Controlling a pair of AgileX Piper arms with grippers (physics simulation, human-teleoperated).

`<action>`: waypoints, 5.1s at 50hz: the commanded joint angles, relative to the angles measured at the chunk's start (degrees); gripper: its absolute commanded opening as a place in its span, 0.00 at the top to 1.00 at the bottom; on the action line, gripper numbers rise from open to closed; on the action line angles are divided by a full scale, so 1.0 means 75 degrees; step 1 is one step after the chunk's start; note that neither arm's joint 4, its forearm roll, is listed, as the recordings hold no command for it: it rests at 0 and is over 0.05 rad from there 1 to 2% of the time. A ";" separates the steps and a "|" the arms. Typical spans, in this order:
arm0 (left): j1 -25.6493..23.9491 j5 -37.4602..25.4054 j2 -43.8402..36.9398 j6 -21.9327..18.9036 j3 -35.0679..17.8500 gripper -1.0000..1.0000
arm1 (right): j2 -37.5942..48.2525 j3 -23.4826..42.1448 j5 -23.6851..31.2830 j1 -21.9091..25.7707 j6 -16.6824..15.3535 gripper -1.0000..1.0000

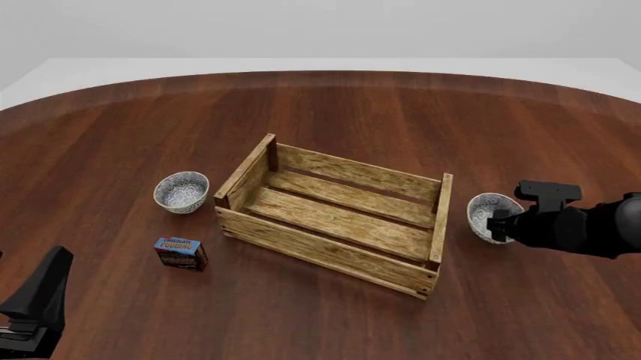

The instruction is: Stack the right bowl on the left bowl and place them in the tray.

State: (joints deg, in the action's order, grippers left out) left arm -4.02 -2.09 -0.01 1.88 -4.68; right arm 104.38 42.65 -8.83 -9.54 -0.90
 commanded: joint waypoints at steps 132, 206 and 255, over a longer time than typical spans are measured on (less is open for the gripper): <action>-0.2286 -0.0355 -0.0550 -0.0054 -0.1698 0.00 | -0.5208 0.1504 0.3306 0.2139 0.0395 1.00; -0.5377 0.2023 -0.6424 0.0040 -0.4606 0.00 | -0.4197 0.2318 0.2613 0.4248 0.0525 1.00; -0.5221 0.2826 -0.7660 0.0053 -0.4904 0.00 | -0.5091 0.1414 0.2451 0.4824 0.0472 1.00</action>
State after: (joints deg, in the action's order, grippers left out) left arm -43.19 18.09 -55.89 1.93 -41.35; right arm 67.62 54.17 9.81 25.94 2.49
